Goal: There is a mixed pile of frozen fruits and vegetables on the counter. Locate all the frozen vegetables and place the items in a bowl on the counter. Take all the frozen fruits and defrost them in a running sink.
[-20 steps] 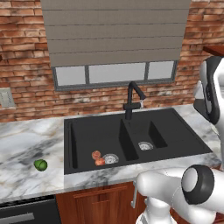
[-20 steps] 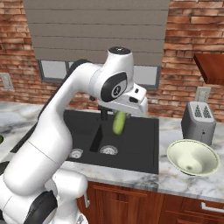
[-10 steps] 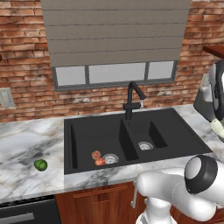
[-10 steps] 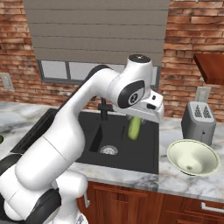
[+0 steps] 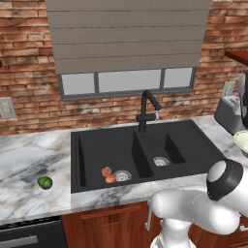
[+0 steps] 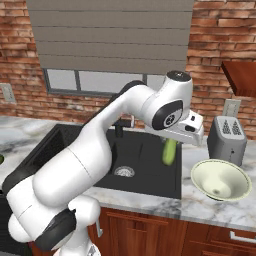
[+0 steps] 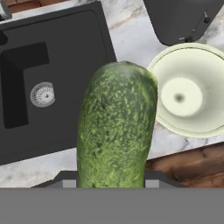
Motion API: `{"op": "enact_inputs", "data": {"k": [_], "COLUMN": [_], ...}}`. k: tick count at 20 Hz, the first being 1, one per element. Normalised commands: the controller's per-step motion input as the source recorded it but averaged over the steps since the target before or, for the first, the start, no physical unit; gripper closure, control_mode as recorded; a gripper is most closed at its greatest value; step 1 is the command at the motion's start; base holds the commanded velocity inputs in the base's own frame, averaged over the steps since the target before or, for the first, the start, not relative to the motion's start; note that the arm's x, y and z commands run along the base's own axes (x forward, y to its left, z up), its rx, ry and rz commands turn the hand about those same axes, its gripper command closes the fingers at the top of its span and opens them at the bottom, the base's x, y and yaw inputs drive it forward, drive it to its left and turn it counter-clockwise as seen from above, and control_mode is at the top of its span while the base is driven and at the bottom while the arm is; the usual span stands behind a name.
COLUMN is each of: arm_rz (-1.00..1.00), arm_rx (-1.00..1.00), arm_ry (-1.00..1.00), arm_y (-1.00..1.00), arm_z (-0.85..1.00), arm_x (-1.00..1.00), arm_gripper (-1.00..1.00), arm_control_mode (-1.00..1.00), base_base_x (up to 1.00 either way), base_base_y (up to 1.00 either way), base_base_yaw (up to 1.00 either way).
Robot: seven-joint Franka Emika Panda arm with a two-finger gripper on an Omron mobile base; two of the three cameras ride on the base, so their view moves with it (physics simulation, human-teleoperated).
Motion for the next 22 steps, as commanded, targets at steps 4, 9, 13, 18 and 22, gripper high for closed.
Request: {"op": "enact_inputs", "data": {"k": [4, 9, 13, 18, 22], "arm_rz": [0.00, 0.00, 0.00, 0.00, 0.00], "arm_rx": [0.00, 0.01, 0.01, 0.01, 0.02], "arm_ry": [0.00, 0.00, 0.00, 0.01, 0.01], "arm_y": [-0.46, -0.47, -0.44, -0.40, -0.38], "arm_z": [-0.15, -0.17, -0.20, -0.24, -0.22], "arm_x": [0.10, 0.07, 0.05, 0.08, 0.08], "arm_gripper": [1.00, 1.00, 1.00, 1.00, 1.00], "arm_control_mode": [-1.00, -1.00, -1.00, -1.00, -1.00], "base_base_x": [0.00, 0.00, 0.00, 0.00, 0.00], "base_base_y": [0.00, 0.00, 0.00, 0.00, 0.00], "base_base_yaw": [0.00, 0.00, 0.00, 0.00, 0.00]}}
